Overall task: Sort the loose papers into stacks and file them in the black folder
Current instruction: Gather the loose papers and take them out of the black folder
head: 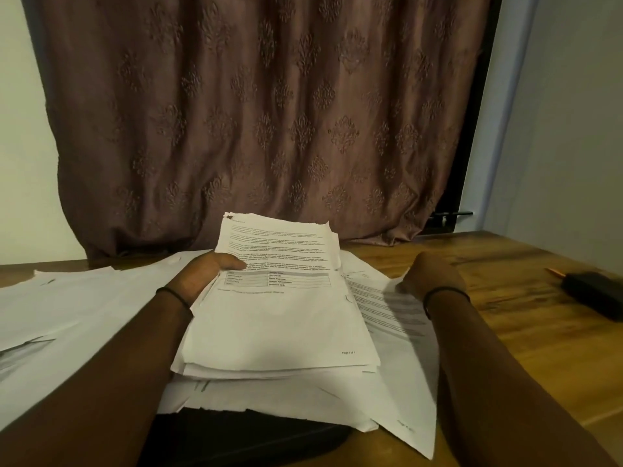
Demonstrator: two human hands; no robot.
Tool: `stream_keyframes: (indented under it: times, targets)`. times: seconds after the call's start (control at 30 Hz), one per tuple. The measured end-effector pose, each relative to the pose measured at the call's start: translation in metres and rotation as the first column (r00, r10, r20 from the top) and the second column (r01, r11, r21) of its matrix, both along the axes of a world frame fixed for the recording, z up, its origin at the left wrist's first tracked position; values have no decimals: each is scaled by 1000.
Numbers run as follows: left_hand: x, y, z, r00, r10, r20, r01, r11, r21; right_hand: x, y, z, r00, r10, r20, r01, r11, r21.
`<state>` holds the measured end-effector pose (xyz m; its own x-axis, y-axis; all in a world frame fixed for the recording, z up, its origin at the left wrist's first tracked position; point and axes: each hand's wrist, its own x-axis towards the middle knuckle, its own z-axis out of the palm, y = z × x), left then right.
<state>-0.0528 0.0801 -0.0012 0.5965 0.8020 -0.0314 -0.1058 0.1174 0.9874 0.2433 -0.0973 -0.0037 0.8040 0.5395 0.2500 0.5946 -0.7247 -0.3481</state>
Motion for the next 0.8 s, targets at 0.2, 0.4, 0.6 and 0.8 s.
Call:
stream_keyframes:
  times: [0.2,0.4,0.6,0.8]
  targets:
    - [0,3,-1,1000,20,1,-20,1000,15,3,2,5,997,-44,69,11,906,422]
    - [3,3,-3,999,12,50,-10,1000,-30,-9,-5,18,976,-142,165,-51,586,809]
    - [2,5,-4,994,46,102,-39,997,-68,-30,1,29,991,80,108,-126,268,955]
    - [2,11,-7,992,74,102,-69,996,-60,-26,8,28,859,497,-124,23,205,979]
